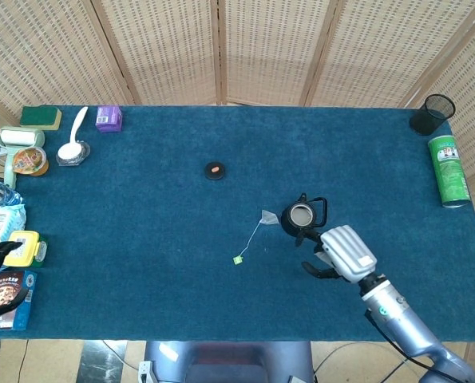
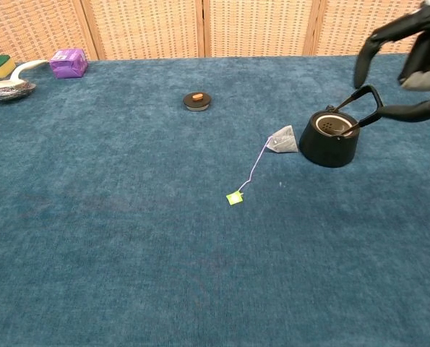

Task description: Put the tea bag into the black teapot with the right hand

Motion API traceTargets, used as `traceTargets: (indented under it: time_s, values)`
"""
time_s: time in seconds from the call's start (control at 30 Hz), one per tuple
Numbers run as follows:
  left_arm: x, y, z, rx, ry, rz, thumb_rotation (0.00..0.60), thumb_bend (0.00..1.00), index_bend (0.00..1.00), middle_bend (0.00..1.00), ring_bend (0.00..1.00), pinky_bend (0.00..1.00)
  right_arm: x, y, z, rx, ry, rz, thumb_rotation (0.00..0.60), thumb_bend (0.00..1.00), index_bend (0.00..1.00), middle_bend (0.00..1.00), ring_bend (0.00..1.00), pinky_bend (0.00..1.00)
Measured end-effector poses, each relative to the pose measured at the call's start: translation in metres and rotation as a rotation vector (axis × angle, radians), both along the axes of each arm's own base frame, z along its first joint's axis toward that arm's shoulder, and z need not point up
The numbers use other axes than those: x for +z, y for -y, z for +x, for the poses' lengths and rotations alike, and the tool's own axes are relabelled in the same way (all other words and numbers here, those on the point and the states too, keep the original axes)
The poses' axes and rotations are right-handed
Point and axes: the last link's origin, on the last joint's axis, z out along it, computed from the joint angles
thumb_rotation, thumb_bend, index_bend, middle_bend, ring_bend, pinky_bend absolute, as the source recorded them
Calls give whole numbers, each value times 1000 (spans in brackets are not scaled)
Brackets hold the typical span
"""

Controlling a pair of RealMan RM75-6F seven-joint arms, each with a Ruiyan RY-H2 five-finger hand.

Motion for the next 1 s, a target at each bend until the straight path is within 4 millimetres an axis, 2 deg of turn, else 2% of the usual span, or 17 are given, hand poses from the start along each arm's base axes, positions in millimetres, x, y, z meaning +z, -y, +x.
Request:
traceTargets:
  time_s: [0.43, 0.67, 1.0]
  values:
    - [8, -9, 1, -18, -28, 8, 600, 294, 183, 189, 78, 126, -76, 25, 45, 54, -119, 148, 600, 365, 421, 1000, 1000, 1000]
    - [9, -12, -1, -20, -27, 6, 600, 294, 184, 189, 78, 127, -103, 32, 56, 33, -158, 205, 600, 366, 421, 1000, 1000, 1000]
    - [11, -12, -5, -12, -23, 6, 600, 294, 184, 188, 78, 127, -133, 49, 59, -18, -223, 219, 600, 370, 417, 1000, 1000, 1000]
